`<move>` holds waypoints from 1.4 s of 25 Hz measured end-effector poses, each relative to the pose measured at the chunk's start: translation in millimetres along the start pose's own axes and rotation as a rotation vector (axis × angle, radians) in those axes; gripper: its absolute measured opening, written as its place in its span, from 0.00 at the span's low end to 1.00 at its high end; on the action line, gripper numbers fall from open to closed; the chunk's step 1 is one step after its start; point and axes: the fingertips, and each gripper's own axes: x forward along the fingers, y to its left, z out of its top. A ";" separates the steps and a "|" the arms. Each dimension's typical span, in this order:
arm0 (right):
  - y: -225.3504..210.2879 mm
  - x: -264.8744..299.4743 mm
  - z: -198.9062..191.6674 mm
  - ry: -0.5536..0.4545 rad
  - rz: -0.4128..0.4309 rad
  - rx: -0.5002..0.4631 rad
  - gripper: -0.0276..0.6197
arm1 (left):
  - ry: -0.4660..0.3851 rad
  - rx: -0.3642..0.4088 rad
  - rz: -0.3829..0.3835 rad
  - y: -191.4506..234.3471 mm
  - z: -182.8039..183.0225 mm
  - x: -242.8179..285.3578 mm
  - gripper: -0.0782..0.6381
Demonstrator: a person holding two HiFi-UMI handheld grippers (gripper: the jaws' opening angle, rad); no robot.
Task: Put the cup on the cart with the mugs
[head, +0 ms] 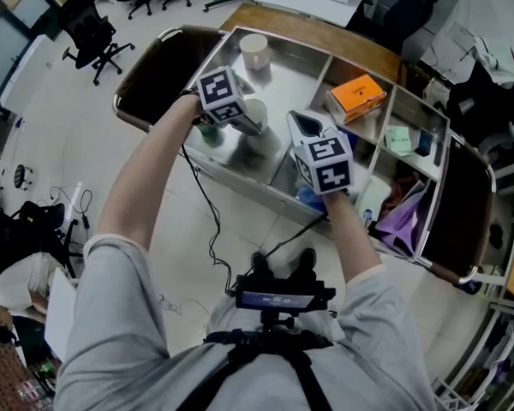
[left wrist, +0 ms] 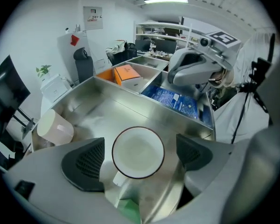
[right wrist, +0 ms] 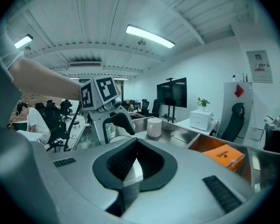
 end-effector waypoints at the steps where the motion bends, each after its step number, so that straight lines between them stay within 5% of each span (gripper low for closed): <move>1: 1.5 -0.9 1.0 -0.003 0.002 0.000 0.06 | -0.006 0.005 0.015 -1.5 1.9 -7.6 0.78; 10: 28.5 -17.0 -0.2 -0.006 0.039 0.003 0.06 | -0.262 -0.045 0.219 -42.9 4.3 -77.8 0.76; 13: 43.2 -23.6 0.3 -0.011 0.064 0.002 0.06 | -0.367 -0.090 0.349 -60.6 -4.1 -95.3 0.62; 15: 52.1 -28.5 -1.5 -0.016 0.077 0.000 0.06 | -0.436 -0.152 0.449 -68.6 -13.6 -106.9 0.49; 23: 83.0 -43.8 -5.9 -0.042 0.117 0.017 0.06 | -0.664 -0.399 0.733 -109.3 -64.9 -153.1 0.29; 27: 93.4 -51.2 -12.2 -0.045 0.129 0.028 0.06 | -0.725 -0.531 0.873 -128.4 -92.9 -165.7 0.28; 31: 103.3 -58.0 -18.8 -0.055 0.132 0.050 0.06 | -0.767 -0.665 0.968 -147.4 -123.2 -167.3 0.12; 35: 109.1 -66.1 -26.5 -0.067 0.124 0.082 0.06 | -0.794 -0.791 0.991 -163.9 -149.8 -159.1 0.11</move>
